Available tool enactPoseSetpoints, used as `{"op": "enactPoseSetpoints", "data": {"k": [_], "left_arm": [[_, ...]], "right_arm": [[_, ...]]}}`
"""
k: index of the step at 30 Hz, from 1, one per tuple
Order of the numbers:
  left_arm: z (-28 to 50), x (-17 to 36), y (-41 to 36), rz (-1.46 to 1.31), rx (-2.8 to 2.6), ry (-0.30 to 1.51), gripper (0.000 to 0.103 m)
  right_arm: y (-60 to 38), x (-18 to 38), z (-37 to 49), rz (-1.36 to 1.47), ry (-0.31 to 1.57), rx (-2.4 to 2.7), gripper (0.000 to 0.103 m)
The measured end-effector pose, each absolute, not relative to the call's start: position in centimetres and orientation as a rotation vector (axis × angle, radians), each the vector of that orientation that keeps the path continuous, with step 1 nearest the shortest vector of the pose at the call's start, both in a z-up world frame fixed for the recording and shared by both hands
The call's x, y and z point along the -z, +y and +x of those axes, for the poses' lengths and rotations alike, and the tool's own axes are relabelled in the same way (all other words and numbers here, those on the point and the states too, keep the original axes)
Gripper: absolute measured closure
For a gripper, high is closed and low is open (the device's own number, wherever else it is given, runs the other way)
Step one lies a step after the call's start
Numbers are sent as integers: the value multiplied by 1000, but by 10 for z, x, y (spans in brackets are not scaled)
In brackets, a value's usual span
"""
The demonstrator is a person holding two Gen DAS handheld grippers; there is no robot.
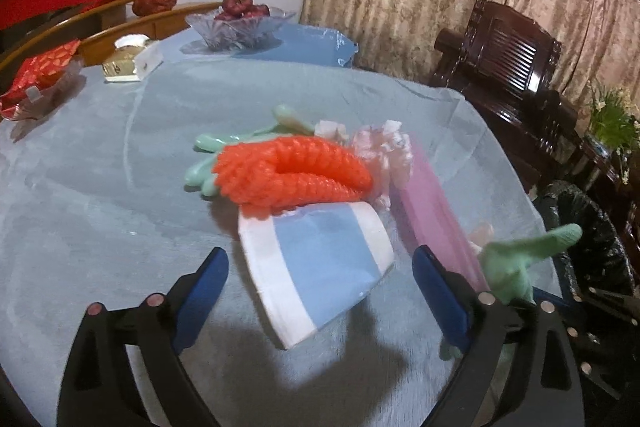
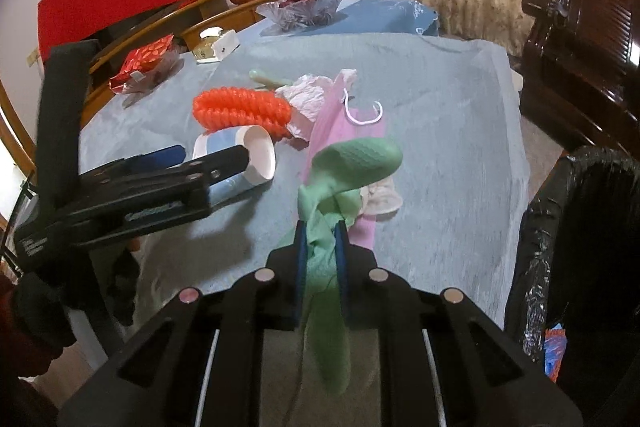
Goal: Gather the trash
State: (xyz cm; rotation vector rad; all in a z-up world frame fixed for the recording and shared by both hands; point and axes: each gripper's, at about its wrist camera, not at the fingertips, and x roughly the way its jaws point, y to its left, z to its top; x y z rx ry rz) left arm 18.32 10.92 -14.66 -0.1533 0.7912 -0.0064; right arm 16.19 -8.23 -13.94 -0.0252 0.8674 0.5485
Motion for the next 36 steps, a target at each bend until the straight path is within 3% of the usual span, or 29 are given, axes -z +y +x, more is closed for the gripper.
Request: {"op": "enactPoseSetpoints", "data": {"k": [5,8,15,19,21,36], "left_arm": [[191,157,110,-185,1,824,13],[191,161,108,-192,21,831,26],[176,159,110,-175,36,819,28],[161,153,118,-163,43,814,28],[154,150,122,-160,47,816,28],[130,147,115,-71,85,806,28]], "right_arm": [[-85,139,161,-28,869,-546,90],[-85,139,161,-33,869,-545,89],[-78,138,159,-42,872,-566,78],[-76,135,156,-34,870,-579,65],[-77,132,154,-9,871,-586,52],[-70,136,158,-29,892,-523,49]]}}
